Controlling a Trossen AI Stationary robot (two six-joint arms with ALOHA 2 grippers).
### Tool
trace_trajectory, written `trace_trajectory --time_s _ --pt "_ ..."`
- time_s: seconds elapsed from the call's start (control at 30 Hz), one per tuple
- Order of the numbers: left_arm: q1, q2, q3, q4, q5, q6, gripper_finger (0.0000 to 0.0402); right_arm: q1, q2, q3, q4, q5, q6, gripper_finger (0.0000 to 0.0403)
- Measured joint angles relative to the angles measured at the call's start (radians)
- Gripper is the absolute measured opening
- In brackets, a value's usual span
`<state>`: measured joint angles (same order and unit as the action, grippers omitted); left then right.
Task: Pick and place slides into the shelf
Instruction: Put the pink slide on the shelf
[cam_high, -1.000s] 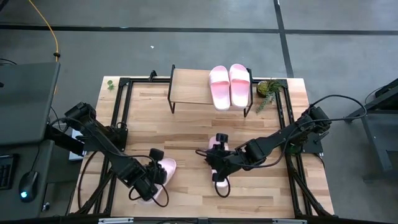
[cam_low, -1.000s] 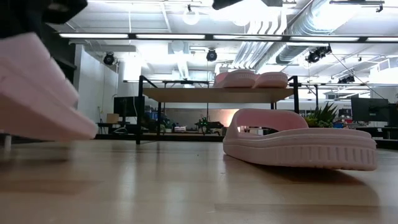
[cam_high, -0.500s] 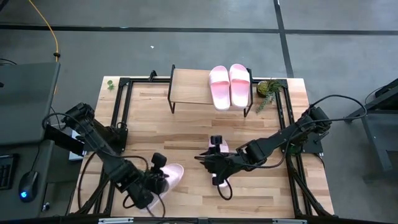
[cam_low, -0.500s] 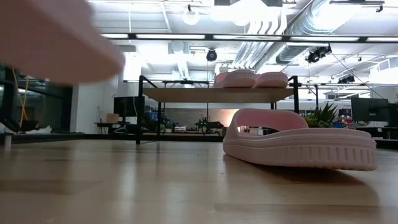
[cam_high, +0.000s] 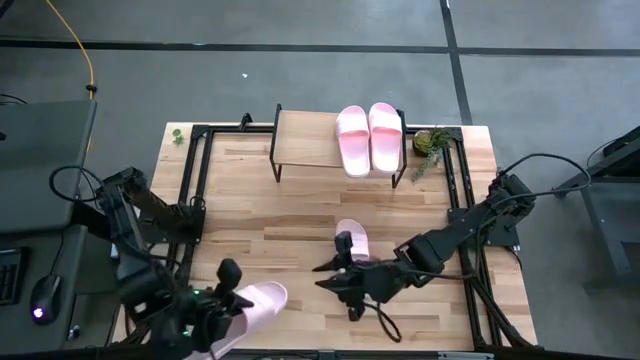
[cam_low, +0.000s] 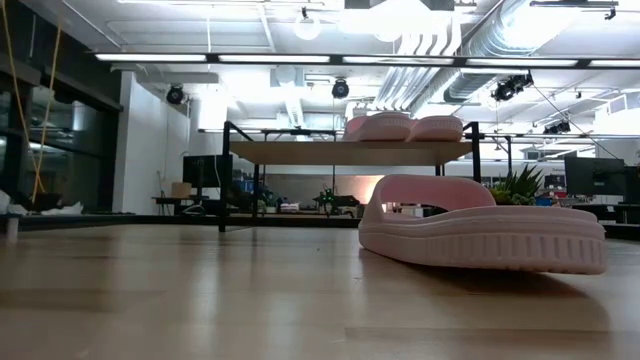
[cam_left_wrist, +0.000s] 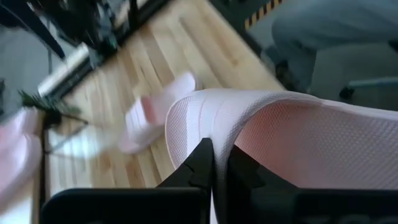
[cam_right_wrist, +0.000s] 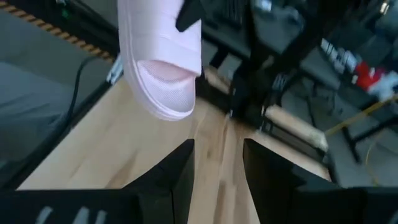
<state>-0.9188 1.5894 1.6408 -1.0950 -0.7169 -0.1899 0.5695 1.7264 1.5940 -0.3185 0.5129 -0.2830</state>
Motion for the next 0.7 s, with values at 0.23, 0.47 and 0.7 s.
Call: trace_trajectory --time_s 0.23,0.47,0.7 --pt "-0.046 0.000 0.148 0.000 -0.068 0.078 0.0006 0.016 0.000 0.059 0.115 -0.014 -0.147 0.0126" --pt "-0.043 0.000 0.306 0.001 -0.081 0.159 0.0015 0.009 0.000 0.096 0.175 -0.140 -0.196 0.0126" --pt "-0.044 -0.002 0.413 0.080 -0.069 0.257 0.0016 0.007 0.000 0.115 0.251 -0.177 -0.314 0.0126"
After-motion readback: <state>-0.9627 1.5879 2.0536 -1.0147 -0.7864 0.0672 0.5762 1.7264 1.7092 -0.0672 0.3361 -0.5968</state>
